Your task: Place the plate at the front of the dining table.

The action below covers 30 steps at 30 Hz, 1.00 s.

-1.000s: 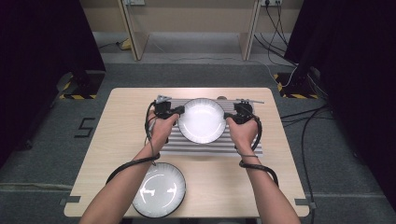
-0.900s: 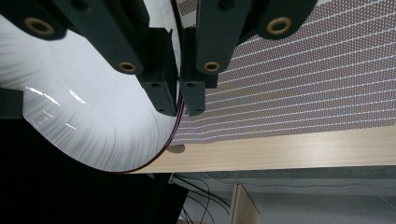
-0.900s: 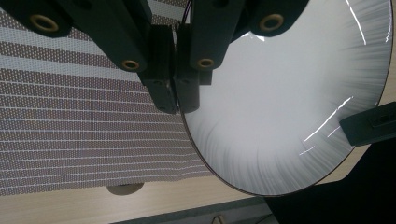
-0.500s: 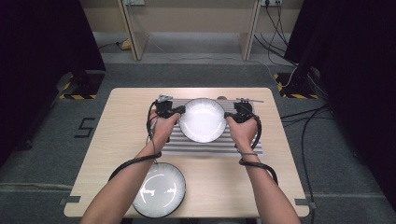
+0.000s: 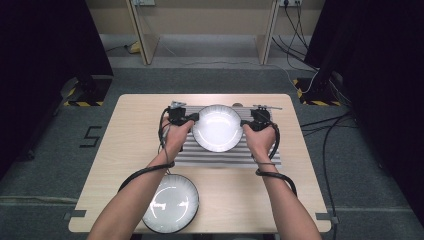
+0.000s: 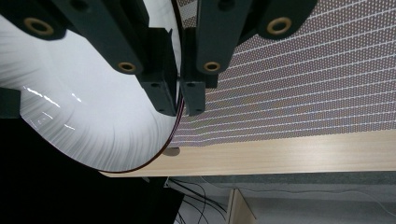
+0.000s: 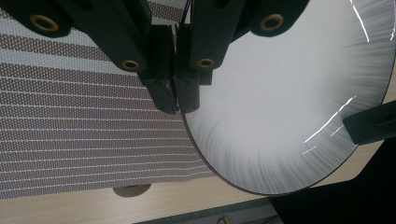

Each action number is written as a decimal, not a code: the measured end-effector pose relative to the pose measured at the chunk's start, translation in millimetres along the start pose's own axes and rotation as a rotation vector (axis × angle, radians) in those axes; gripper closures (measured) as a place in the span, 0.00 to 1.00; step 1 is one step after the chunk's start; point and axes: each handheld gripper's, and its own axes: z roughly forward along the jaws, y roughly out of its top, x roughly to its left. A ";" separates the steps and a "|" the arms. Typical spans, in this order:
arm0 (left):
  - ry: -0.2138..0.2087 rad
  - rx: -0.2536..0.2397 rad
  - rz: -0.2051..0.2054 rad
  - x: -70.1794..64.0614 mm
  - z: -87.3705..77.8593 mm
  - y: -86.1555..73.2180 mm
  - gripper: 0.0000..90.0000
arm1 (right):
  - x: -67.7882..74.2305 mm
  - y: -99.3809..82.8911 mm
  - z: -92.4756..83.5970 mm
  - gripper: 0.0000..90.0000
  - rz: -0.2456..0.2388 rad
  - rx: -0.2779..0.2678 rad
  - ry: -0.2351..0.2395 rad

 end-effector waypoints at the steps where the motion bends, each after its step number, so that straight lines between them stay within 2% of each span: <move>1: 0.001 0.001 0.000 0.1 0.4 -0.1 0.94 | 0.2 0.1 0.1 0.98 0.002 0.002 -0.001; 30: 0.009 0.022 -0.019 0.9 12.6 -7.0 0.94 | -7.2 -2.4 9.2 0.98 0.010 0.022 -0.019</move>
